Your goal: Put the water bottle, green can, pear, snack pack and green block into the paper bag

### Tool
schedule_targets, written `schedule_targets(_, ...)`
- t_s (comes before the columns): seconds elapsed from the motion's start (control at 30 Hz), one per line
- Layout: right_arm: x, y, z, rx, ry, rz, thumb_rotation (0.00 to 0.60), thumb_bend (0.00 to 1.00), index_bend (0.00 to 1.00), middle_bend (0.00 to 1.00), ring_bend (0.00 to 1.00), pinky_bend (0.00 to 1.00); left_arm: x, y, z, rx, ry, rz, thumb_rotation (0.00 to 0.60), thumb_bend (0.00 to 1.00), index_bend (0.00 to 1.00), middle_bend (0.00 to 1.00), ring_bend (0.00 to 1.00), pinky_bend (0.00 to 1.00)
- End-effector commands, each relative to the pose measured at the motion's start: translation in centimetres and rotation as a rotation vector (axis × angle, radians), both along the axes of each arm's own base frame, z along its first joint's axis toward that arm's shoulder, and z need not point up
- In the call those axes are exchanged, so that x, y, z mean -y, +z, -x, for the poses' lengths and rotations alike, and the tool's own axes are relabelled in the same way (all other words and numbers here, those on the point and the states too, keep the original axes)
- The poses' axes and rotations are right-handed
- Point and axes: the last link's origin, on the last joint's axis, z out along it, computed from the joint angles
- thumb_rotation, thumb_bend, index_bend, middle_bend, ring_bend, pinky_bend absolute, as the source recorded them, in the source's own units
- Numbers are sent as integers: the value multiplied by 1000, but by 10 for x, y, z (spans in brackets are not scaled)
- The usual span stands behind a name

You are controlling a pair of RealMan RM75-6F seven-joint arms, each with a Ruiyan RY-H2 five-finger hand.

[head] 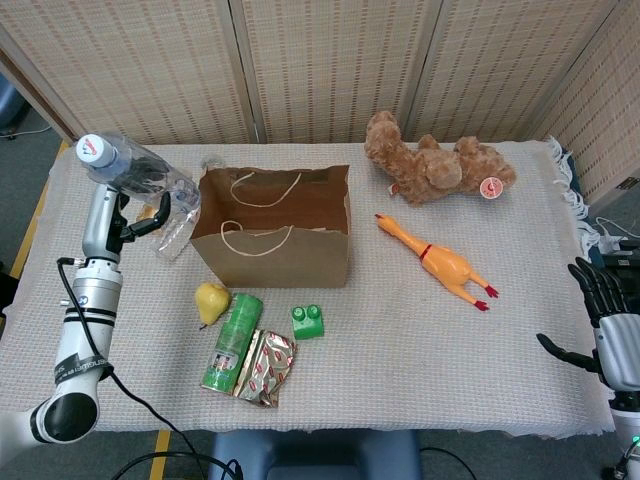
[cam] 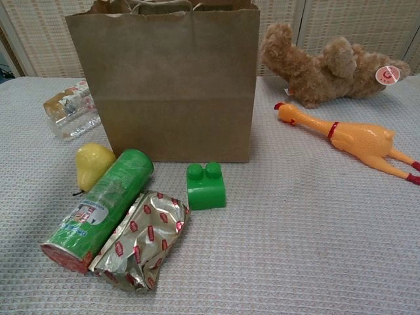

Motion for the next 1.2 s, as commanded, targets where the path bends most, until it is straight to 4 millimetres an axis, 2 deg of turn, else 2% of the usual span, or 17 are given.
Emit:
schedule_targets(0.03,0,0,0,0,-1,-1,600,57,0,0,0,0,-5,-13,-13,-15,-32,19,600,658,649,693,622,720)
schedule_targets(0.27,0,0,1,6,-6,-7,600,57,0,0,0,0,-22,-45,-28,-111,-43,55,600,658,662,707,636,734)
schedule_targets(0.43,1,1,1,14,-10,-12,600,57,0,0,0,0,-26,-69,-28,-188,-35,87,600,677,741,794,715,796)
schedule_targets(0.63,1,1,1,20,-11,-16,600,58,0,0,0,0,-26,-81,-30,-213,-41,95,600,681,760,838,754,829)
schedule_targets(0.77,1,1,1,21,-12,-19,600,57,0,0,0,0,-24,-85,-34,-220,-61,108,600,666,742,820,739,815)
schedule_targets(0.8,1,1,1,21,-12,-19,600,57,0,0,0,0,-21,-87,-35,-241,-84,125,600,644,690,763,690,774)
schedule_targets(0.83,1,1,1,21,-12,-19,600,57,0,0,0,0,-19,-89,-35,-255,-103,146,600,606,591,658,593,685)
schedule_targets(0.93,1,1,1,19,-12,-19,600,57,0,0,0,0,-13,-91,-36,-299,-164,215,600,481,218,248,185,334)
schedule_targets(0.97,1,1,1,20,-11,-19,600,57,0,0,0,0,-12,-91,-36,-311,-182,224,600,455,137,159,107,275)
schedule_targets(1.03,1,1,1,20,-10,-18,600,57,0,0,0,0,-11,-91,-36,-328,-199,233,600,427,57,73,46,214)
schedule_targets(1.13,1,1,1,20,-9,-17,600,57,0,0,0,0,-10,-91,-36,-331,-210,242,600,405,2,8,2,128)
schedule_targets(1.2,0,1,1,17,-7,-17,600,57,0,0,0,0,-9,-89,-37,-328,-218,245,600,403,0,0,0,94)
